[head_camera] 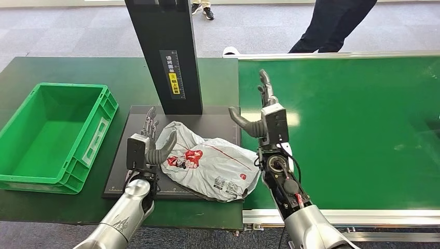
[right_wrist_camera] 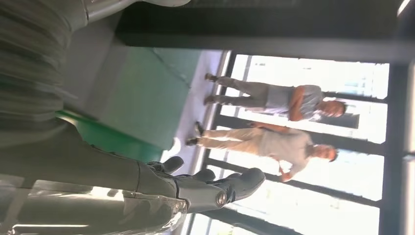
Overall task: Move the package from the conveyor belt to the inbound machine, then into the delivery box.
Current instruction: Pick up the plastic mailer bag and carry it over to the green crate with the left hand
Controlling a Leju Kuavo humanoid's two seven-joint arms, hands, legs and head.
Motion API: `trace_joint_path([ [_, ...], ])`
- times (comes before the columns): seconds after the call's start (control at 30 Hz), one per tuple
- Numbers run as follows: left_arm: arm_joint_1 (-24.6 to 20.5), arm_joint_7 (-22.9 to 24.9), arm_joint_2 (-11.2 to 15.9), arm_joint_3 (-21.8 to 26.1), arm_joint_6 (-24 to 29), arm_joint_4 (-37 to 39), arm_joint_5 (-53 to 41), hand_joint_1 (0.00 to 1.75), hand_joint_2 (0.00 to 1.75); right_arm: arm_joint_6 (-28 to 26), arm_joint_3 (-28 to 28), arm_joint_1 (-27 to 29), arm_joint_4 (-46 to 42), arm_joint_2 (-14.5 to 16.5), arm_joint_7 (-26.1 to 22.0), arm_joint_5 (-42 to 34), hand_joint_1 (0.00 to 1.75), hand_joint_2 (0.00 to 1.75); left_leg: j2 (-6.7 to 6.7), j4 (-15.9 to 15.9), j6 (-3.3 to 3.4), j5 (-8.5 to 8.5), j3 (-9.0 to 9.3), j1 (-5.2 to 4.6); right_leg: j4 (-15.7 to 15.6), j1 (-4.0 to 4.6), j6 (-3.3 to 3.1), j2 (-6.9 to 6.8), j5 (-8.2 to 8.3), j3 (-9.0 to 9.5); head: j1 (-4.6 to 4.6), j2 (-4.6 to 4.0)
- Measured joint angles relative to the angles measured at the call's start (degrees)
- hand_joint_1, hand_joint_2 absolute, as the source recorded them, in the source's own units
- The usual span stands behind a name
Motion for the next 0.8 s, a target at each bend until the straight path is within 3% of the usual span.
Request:
trace_joint_path([
  [0.23, 3.14, 1.01, 1.42, 2.04, -0.77, -3.76, 0.07, 0.00, 1.75, 3.77, -7.23, 8.60, -6.84, -3.18, 5.20, -1.79, 0.00, 1.75, 0.00, 0.00, 0.02, -0.03, -0.03, 0.00, -0.01, 0.00, 0.01, -0.01, -0.02, -0.03, -0.01, 0.01],
  [0.43, 4.83, 1.59, 1.98, 2.95, -1.70, -6.02, -0.48, 0.00, 1.75, 5.24, -11.07, 14.17, -11.39, -4.60, 6.86, -1.80, 0.00, 1.75, 0.00, -0.01, 0.02, -0.04, -0.03, 0.00, -0.01, 0.00, 0.02, -0.01, -0.03, -0.03, 0.01, 0.01],
  [0.8, 6.75, 1.34, 2.37, 1.56, -1.73, -9.59, -8.81, 0.00, 1.75, 8.25, -12.87, 18.96, -14.17, -5.15, 12.98, 2.71, 0.00, 1.75, 0.01, -0.01, 0.03, -0.04, -0.04, 0.00, -0.01, 0.00, 0.03, -0.01, -0.03, -0.03, 0.01, 0.01],
])
